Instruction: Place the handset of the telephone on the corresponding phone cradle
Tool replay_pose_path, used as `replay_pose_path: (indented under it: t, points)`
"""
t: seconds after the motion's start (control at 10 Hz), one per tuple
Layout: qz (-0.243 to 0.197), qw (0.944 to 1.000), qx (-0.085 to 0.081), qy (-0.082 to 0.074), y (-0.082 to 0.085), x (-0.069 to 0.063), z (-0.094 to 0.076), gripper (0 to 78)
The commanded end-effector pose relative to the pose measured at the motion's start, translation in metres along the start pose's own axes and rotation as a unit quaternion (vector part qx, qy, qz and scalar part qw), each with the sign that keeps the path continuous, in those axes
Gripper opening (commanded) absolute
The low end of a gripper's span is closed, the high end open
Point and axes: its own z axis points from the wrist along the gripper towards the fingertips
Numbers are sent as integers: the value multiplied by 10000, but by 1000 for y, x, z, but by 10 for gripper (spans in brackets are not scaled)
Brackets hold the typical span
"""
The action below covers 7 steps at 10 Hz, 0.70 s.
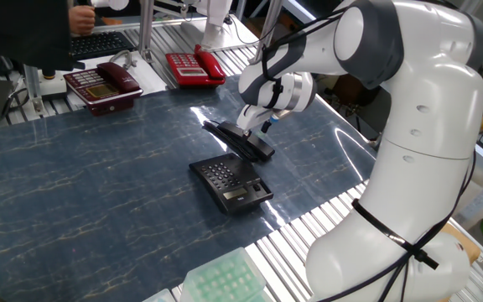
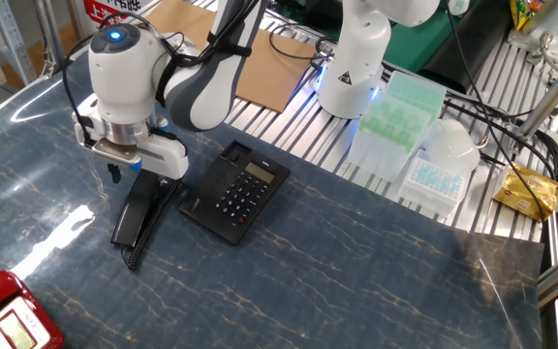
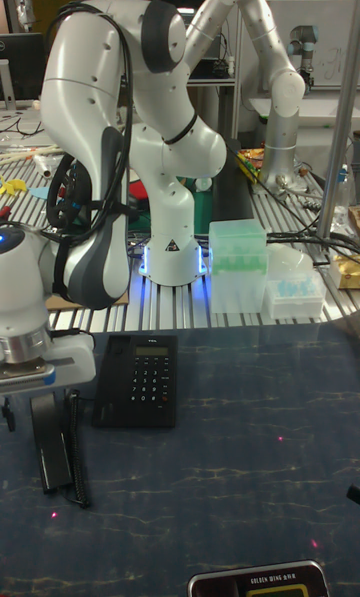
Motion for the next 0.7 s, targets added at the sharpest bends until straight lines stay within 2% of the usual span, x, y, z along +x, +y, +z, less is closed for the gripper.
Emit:
replay_pose_path:
  t: [0.1,0.3,0.4,0.7]
  points:
    - [159,9999,16,-3,0,1,-3,775]
    - [266,9996,79,76,0,1,-3,775]
    - [392,9989,117,236,0,1,-3,775]
    - [390,9989,64,233,0,1,-3,775]
